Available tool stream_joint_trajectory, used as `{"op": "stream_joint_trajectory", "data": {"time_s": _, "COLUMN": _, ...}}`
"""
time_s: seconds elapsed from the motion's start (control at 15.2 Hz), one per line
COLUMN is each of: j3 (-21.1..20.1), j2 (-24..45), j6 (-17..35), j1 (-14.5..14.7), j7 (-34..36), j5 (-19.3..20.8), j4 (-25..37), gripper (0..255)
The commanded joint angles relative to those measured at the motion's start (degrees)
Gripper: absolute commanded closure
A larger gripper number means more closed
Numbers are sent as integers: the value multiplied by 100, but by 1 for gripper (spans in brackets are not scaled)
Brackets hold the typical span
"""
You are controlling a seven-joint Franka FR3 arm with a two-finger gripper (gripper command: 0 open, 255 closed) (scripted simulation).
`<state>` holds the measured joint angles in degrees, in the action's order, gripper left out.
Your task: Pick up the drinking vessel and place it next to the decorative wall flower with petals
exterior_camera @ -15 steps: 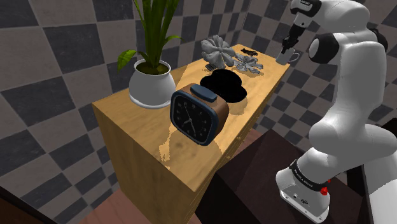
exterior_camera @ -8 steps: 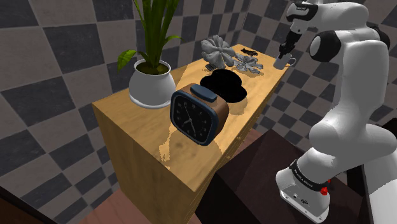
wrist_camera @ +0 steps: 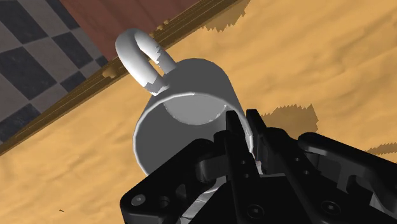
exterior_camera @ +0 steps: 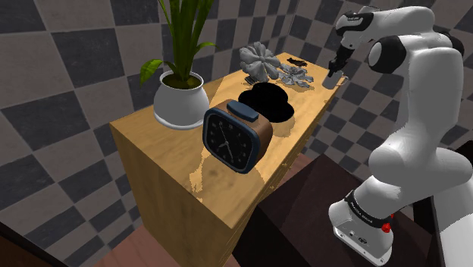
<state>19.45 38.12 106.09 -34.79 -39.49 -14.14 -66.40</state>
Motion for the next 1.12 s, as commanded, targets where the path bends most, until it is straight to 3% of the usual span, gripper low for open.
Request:
{"op": "stream_joint_trajectory", "data": {"time_s": 0.0, "j3": -5, "j2": 23, "j6": 131, "j1": 5, "j7": -19, "j5": -11, "j4": -108, "gripper": 255}}
{"op": "stream_joint_trajectory", "data": {"time_s": 0.53, "j3": -39, "j2": 133, "j6": 691, "j1": 44, "j7": -86, "j5": -68, "j4": -569, "gripper": 255}}
{"op": "stream_joint_trajectory", "data": {"time_s": 1.06, "j3": -39, "j2": 133, "j6": 691, "j1": 44, "j7": -86, "j5": -68, "j4": -569, "gripper": 255}}
